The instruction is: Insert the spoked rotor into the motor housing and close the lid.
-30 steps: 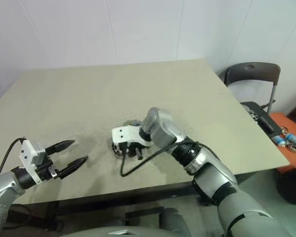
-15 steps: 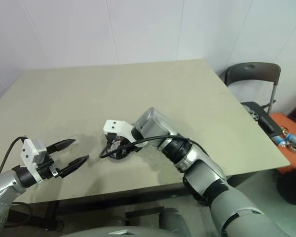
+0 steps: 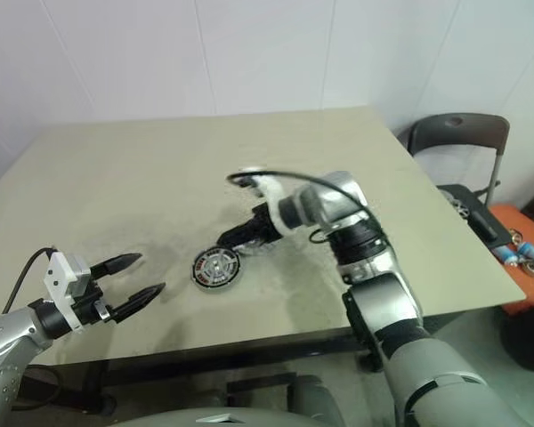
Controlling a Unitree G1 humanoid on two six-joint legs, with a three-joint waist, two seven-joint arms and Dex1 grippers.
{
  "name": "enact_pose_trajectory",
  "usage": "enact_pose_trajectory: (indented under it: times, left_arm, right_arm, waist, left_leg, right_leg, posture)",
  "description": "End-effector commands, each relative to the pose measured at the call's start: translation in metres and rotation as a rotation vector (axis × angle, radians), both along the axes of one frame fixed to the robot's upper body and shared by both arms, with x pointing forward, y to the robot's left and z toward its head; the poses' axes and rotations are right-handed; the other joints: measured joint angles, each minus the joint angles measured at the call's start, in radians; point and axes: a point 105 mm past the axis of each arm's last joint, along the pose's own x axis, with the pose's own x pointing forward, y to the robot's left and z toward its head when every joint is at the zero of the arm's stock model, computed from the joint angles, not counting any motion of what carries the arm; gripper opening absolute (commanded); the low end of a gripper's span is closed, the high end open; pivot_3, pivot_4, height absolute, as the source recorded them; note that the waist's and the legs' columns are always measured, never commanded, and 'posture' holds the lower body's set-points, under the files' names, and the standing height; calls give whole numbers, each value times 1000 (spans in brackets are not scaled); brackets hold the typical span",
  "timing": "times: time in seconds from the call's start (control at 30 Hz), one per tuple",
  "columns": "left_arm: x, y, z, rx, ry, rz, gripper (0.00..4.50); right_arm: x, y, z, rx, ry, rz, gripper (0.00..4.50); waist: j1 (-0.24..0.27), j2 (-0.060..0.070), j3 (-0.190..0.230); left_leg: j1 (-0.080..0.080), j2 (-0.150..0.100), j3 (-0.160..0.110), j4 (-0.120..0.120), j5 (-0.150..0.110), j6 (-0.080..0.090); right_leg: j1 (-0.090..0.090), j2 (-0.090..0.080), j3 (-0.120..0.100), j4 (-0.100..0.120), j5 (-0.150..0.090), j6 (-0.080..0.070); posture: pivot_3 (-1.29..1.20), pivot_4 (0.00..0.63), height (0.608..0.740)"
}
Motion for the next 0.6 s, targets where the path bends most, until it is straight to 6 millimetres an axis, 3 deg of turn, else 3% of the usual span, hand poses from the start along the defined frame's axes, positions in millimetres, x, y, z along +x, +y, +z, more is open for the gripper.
enact_pose_trajectory:
  times: [0.03,0.17,0.27,0.6]
  left_arm:
    - [2,1,7,13,-32,-17,4500]
    - [4,3,8,17,-30,-22,4500]
    - [5,4,8,18,-29,-25,4500]
    - [4,6,10,23,-32,-26,4500]
  right_arm:
    - [6,-18,0,39,59,-119,4482]
    - [11,-43,-12,73,171,-280,4482]
    - [12,-49,-20,118,231,-338,4482]
    - [7,-35,-51,201,407,-437,4482]
  waist:
    - [-1,0,0]
    - [0,1,0]
    - [0,1,0]
    - [-2,1,0]
  left_leg:
    - [0,0,0,0,0,0]
    - [-1,0,0,0,0,0]
    - [-1,0,0,0,0,0]
    - [0,1,1,0,0,0]
  right_leg:
    - [0,0,0,0,0,0]
    - [0,1,0,0,0,0]
    - [0,1,0,0,0,0]
    - [0,3,1,0,0,1]
  posture:
    - [0,0,740]
    - [0,0,740]
    - [0,0,740]
    - [0,0,740]
